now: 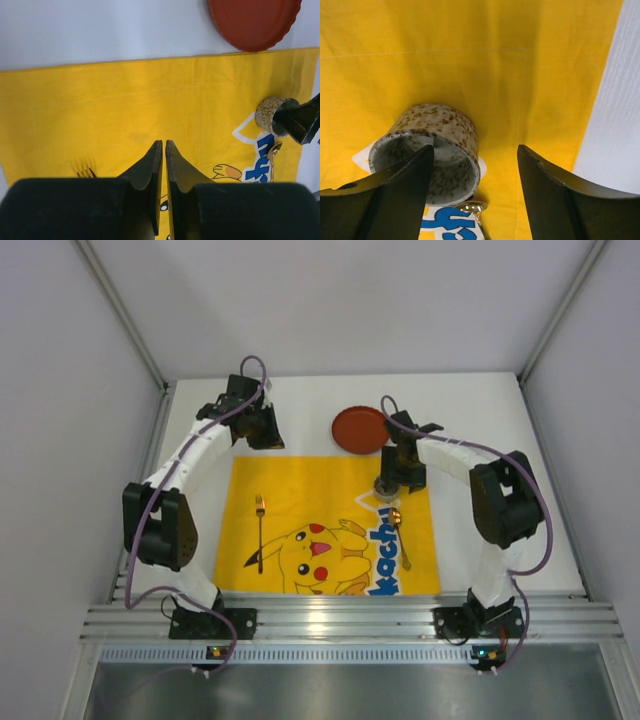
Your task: Set the dinner table for one person
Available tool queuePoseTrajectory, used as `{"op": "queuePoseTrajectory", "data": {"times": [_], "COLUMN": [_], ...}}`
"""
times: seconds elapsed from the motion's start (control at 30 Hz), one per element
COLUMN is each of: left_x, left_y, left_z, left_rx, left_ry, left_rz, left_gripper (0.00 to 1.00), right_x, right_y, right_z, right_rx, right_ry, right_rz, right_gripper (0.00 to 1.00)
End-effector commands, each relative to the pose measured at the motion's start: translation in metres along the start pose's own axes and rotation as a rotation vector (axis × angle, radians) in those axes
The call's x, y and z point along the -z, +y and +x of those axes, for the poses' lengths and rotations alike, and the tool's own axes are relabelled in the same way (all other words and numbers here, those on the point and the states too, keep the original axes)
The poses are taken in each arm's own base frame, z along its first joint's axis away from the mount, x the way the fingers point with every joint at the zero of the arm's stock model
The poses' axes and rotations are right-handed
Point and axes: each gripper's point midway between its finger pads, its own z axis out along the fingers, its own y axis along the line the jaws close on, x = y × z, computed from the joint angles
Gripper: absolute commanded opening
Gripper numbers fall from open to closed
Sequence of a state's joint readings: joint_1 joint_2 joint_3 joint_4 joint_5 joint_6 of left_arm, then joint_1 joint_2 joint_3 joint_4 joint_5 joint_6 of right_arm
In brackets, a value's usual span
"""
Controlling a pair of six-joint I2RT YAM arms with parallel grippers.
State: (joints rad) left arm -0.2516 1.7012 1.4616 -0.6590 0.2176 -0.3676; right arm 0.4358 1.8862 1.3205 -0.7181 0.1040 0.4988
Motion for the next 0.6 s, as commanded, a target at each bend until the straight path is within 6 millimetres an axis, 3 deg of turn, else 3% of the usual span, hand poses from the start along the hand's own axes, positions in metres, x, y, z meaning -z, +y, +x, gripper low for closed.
{"op": "queuePoseTrajectory", "data": {"times": [0.0,0.13,0.17,0.23,0.27,0.33,0.37,0.43,0.57], "left_x": [0.006,-0.001,-0.005,-0.005,-0.017,-0.019,-0.034,-0.048,-0.075], "left_y": [-0.009,-0.008,-0.011,-0.021,-0.021,-0.032,-0.03,-0.036,-0.055], "left_z": [-0.029,-0.05,-0.06,-0.08,-0.082,-0.099,-0.098,-0.106,-0.109], "left_rx": [-0.023,-0.038,-0.037,-0.029,-0.017,0.0,0.013,0.036,0.063], "left_ry": [-0.068,-0.096,-0.106,-0.14,-0.124,-0.145,-0.124,-0.123,-0.108], "left_rz": [0.002,-0.025,-0.018,0.006,0.007,0.037,0.037,0.072,0.183], "left_gripper": [0.11,0.11,0.12,0.12,0.11,0.12,0.11,0.12,0.26], "right_x": [0.027,0.07,0.088,0.104,0.118,0.125,0.133,0.131,0.135], "right_y": [0.007,0.006,0.003,-0.002,-0.007,-0.015,-0.022,-0.033,-0.062], "right_z": [-0.021,-0.039,-0.043,-0.046,-0.045,-0.04,-0.039,-0.026,-0.008], "right_rx": [-0.008,-0.017,-0.021,-0.016,-0.018,-0.015,-0.028,-0.043,-0.094], "right_ry": [-0.113,-0.211,-0.246,-0.278,-0.297,-0.301,-0.313,-0.284,-0.276], "right_rz": [-0.035,-0.065,-0.07,-0.073,-0.076,-0.069,-0.074,-0.074,-0.056], "right_gripper": [0.69,0.78,0.79,0.81,0.82,0.83,0.84,0.85,0.86]}}
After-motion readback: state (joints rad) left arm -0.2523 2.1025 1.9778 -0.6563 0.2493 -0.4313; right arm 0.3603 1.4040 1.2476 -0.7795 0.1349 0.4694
